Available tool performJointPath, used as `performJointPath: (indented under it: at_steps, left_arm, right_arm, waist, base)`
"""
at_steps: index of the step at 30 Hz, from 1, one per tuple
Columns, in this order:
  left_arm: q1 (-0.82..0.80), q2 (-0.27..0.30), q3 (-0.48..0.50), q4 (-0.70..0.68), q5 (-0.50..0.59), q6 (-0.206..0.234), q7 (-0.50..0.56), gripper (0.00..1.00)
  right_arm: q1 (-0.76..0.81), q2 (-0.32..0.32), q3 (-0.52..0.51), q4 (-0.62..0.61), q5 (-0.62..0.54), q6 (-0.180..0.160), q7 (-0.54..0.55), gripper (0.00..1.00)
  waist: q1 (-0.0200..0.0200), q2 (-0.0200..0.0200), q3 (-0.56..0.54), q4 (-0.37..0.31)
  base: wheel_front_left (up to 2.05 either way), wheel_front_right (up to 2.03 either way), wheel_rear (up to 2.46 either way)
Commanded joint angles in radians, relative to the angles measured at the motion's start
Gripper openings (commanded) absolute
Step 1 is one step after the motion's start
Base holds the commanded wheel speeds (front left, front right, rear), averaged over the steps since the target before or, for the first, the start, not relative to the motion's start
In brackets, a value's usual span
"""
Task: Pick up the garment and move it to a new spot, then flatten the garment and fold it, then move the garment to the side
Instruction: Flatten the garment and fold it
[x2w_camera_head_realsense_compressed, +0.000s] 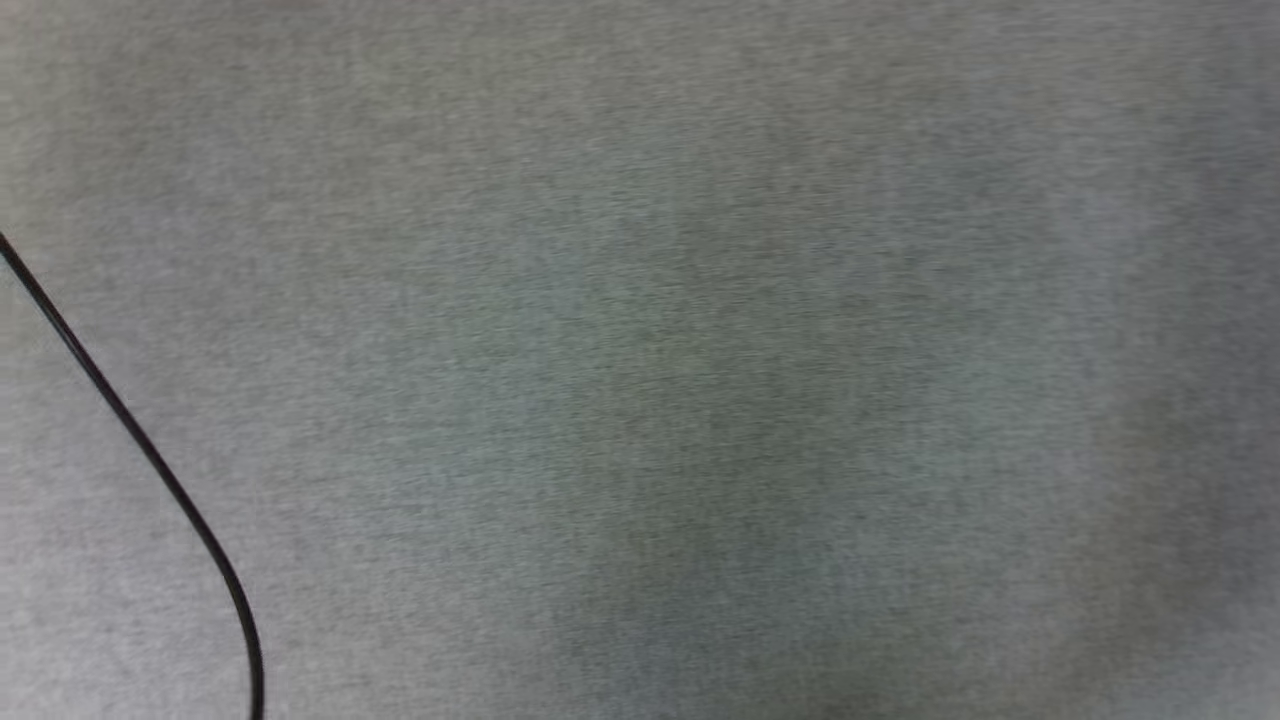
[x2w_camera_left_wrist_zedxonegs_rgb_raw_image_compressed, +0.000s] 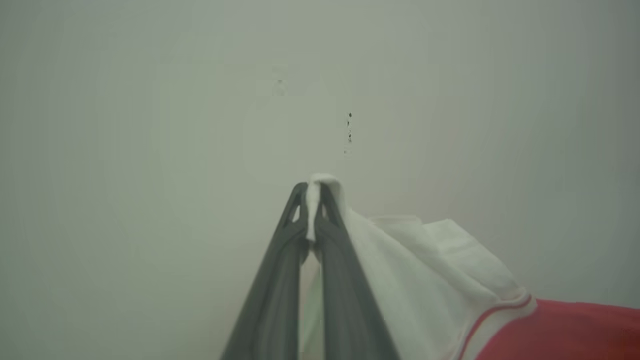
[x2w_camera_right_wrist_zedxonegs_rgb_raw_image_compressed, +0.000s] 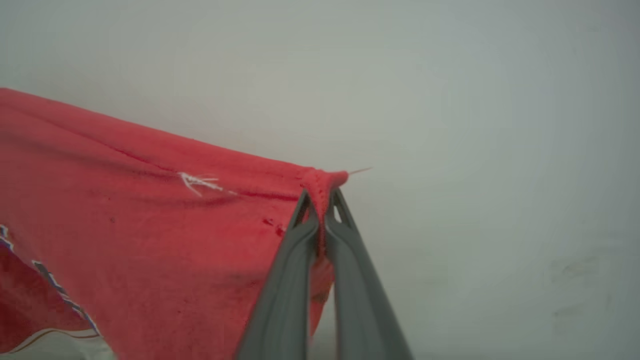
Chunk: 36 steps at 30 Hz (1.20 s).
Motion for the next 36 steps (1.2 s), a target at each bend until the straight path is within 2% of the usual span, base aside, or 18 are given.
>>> performJointPath:
  at_steps: [1, 6, 10, 19, 23, 26, 31, 36]
  left_arm:
    - [0.031, -0.004, 0.004, 0.020, -0.004, -0.005, -0.022, 0.00]
    - [0.175, -0.062, -0.011, 0.057, -0.021, -0.033, -0.088, 0.00]
    - [0.341, -0.094, -0.026, 0.035, -0.018, -0.046, -0.108, 0.00]
    - [0.831, -0.153, -0.005, -0.132, 0.019, -0.012, -0.112, 0.00]
    - [1.056, -0.155, 0.018, -0.184, -0.002, 0.013, -0.112, 0.00]
    - [1.196, -0.130, 0.009, -0.218, -0.003, 0.020, -0.112, 0.00]
    - [1.396, -0.100, -0.018, -0.283, -0.030, 0.025, -0.078, 0.00]
    - [1.554, -0.070, -0.033, -0.352, -0.055, 0.050, -0.036, 0.00]
  right_arm:
    - [0.004, 0.007, 0.014, 0.021, -0.011, -0.001, -0.021, 0.00]
    - [0.076, 0.024, 0.054, 0.122, -0.022, -0.001, -0.120, 0.00]
    - [0.177, 0.025, 0.147, 0.166, -0.020, -0.001, -0.178, 0.00]
    - [0.428, -0.023, 0.328, 0.209, 0.070, -0.001, -0.242, 0.00]
    - [0.562, -0.088, 0.478, 0.170, 0.110, -0.001, -0.291, 0.00]
    - [0.649, -0.127, 0.536, 0.148, 0.172, -0.001, -0.301, 0.00]
    - [0.779, -0.198, 0.564, 0.141, 0.254, -0.001, -0.318, 0.00]
    - [0.891, -0.228, 0.572, 0.135, 0.306, -0.001, -0.324, 0.00]
  waist:
    - [-0.0003, 0.0000, 0.007, 0.013]
    - [-0.0003, 0.0000, -0.005, 0.039]
    - [-0.0003, 0.0000, -0.038, 0.053]
    - [-0.0003, 0.0000, -0.168, 0.090]
    - [-0.0003, 0.0000, -0.244, 0.109]
    - [-0.0003, 0.0000, -0.292, 0.122]
    - [-0.0003, 0.0000, -0.369, 0.132]
    - [-0.0003, 0.0000, -0.433, 0.129]
  base:
    - [0.00, 0.00, 0.00]
    - [0.00, 0.00, 0.00]
    - [0.00, 0.00, 0.00]
    - [0.00, 0.00, 0.00]
    - [0.00, 0.00, 0.00]
    - [0.00, 0.00, 0.00]
    - [0.00, 0.00, 0.00]
    - [0.00, 0.00, 0.00]
